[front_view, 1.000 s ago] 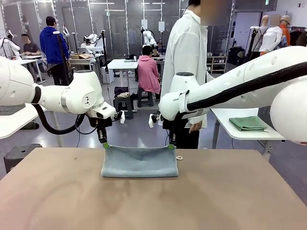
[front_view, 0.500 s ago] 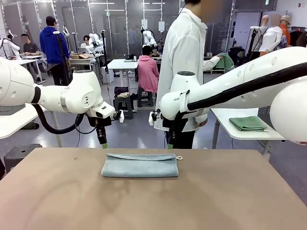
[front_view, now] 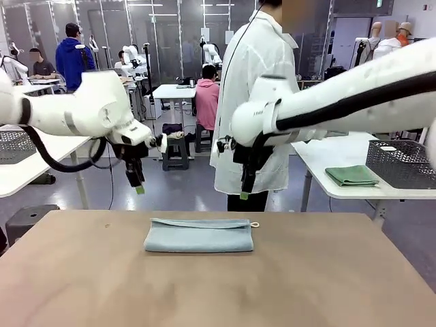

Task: Fold the towels and place them in the basket.
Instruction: When a person lays out a Towel with hook on the table, fold it in half twice.

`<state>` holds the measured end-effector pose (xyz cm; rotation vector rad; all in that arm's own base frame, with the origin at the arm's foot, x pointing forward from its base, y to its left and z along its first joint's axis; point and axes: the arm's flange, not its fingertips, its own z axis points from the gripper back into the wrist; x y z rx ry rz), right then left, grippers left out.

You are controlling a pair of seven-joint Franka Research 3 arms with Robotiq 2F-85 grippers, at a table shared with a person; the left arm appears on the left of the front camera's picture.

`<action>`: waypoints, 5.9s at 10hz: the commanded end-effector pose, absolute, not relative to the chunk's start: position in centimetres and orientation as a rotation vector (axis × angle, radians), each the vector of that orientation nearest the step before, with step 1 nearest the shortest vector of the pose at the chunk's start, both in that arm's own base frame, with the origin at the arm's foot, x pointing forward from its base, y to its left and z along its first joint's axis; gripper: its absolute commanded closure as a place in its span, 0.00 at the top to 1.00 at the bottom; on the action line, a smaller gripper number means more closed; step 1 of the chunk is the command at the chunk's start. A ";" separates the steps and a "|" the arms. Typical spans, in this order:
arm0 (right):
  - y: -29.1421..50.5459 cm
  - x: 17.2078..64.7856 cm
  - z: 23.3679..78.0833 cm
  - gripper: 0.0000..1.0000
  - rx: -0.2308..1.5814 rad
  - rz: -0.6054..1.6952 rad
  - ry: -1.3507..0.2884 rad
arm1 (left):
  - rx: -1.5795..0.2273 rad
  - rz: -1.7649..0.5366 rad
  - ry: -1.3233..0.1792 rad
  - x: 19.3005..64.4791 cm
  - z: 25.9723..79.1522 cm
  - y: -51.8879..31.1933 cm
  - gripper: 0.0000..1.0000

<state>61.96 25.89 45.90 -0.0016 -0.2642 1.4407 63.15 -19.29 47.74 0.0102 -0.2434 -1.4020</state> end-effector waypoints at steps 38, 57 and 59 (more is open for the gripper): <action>23.1 53.5 34.6 0.92 0.328 -0.022 -0.329 | -0.754 -1.383 -0.772 56.5 43.6 -1.4 1.00; 26.0 59.8 29.2 0.65 0.164 -0.150 -0.281 | -0.736 -1.362 -0.754 56.3 43.4 -1.4 1.00; 26.1 59.9 28.8 0.61 0.155 -0.135 -0.271 | -0.736 -1.362 -0.754 56.3 43.4 -1.4 1.00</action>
